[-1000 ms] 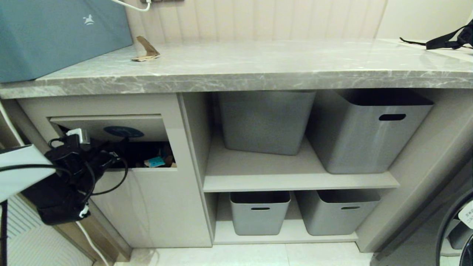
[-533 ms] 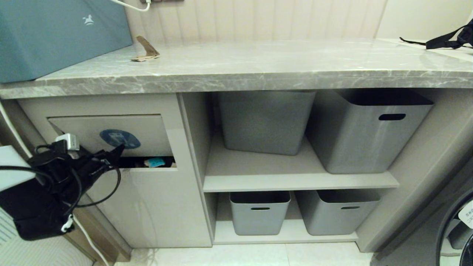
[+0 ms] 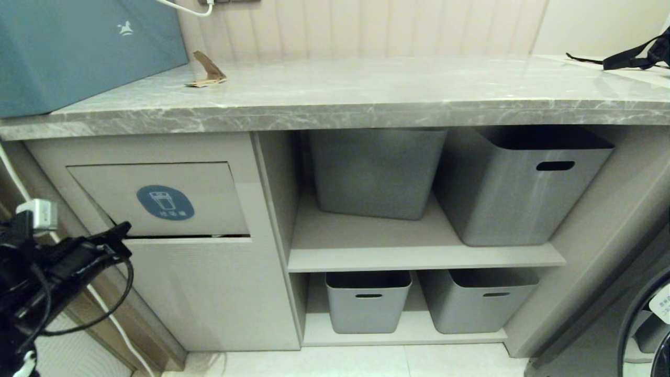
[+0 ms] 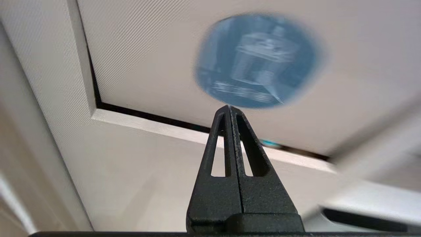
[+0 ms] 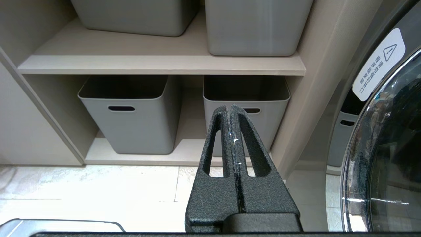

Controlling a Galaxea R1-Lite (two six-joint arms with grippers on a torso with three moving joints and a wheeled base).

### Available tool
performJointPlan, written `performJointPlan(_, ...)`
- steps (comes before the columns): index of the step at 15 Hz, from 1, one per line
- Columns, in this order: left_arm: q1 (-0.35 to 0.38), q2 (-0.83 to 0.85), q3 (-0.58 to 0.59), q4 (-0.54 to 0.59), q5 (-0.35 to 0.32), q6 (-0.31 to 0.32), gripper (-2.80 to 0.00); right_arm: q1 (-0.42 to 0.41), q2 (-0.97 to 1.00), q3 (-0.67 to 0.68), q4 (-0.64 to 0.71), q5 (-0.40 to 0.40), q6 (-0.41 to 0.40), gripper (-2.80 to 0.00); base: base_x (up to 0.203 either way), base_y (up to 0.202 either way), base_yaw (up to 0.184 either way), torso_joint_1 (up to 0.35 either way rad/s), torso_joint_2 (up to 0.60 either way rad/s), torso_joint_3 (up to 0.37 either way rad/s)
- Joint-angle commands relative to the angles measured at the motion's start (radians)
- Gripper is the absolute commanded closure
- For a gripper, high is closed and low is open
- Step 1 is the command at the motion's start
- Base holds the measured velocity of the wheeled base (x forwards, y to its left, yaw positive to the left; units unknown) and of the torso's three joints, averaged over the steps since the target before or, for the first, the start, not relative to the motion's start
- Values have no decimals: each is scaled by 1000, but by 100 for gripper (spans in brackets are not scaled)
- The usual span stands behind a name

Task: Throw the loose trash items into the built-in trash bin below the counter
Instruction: Put the garbage in the trash can, then pick up the garbage

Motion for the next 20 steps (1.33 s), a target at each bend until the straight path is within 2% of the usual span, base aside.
performJointPlan(1,4,-172,77,-8,-9,6,0,0,-2,0,0,0,0,0,0,0,0,0,0,0)
performJointPlan(7,3,-541,151,33,-62,104,0,0,-2,0,0,0,0,0,0,0,0,0,0,0)
performJointPlan(9,1,-634,144,109,-94,129,0,0,-2,0,0,0,0,0,0,0,0,0,0,0)
performJointPlan(11,1,-711,151,184,-185,173,0,0,-2,0,0,0,0,0,0,0,0,0,0,0)
performJointPlan(12,1,-740,166,222,-203,185,0,0,-2,0,0,0,0,0,0,0,0,0,0,0)
performJointPlan(17,0,-900,216,445,-215,197,0,0,-2,0,0,0,-5,0,0,0,0,0,0,0)
performJointPlan(20,0,-1044,226,629,-216,212,0,0,-2,0,-3,0,-8,0,0,0,0,15,-68,-48)
